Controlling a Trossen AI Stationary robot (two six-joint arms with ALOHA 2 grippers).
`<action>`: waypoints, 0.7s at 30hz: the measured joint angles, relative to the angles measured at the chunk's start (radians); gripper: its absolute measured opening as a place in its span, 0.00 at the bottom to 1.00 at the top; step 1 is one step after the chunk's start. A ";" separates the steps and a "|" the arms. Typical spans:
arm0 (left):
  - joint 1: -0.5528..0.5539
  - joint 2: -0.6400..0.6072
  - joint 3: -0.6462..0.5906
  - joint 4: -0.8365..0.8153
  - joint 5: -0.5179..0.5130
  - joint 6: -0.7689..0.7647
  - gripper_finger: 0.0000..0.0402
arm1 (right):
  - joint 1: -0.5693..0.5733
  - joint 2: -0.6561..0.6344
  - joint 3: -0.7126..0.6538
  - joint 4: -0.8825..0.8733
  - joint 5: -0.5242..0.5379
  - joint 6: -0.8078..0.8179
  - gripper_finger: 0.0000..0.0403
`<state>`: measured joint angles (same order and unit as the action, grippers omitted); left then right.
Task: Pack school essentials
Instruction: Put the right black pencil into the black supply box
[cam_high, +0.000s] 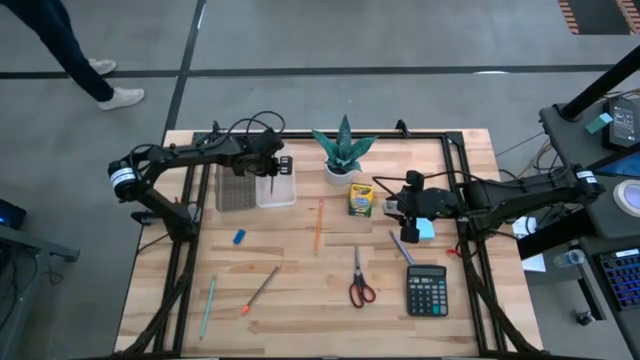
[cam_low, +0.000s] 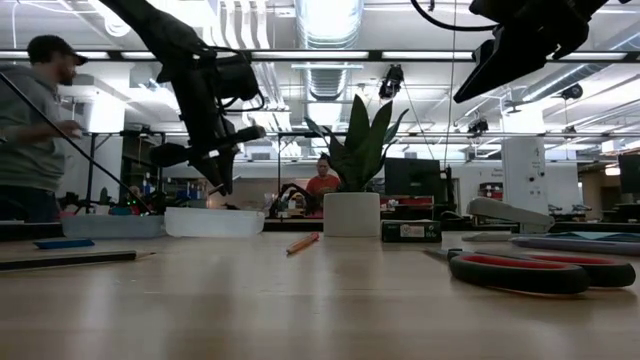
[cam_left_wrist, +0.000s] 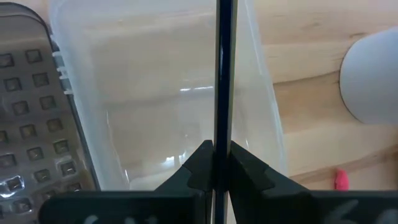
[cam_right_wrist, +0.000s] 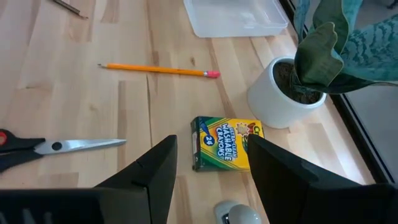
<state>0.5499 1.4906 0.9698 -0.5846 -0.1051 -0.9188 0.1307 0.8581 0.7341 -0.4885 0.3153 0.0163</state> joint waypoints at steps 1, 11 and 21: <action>0.000 0.000 -0.001 0.001 0.000 0.000 0.04 | 0.000 0.000 0.000 0.000 0.000 0.000 0.47; 0.000 0.000 -0.009 0.000 0.000 -0.012 0.05 | 0.000 0.000 0.000 0.000 0.000 0.002 0.47; 0.000 0.000 -0.011 0.001 0.000 -0.018 0.10 | 0.000 0.000 0.000 0.000 0.000 0.000 0.49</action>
<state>0.5504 1.4902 0.9588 -0.5838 -0.1047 -0.9363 0.1307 0.8581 0.7341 -0.4885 0.3153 0.0158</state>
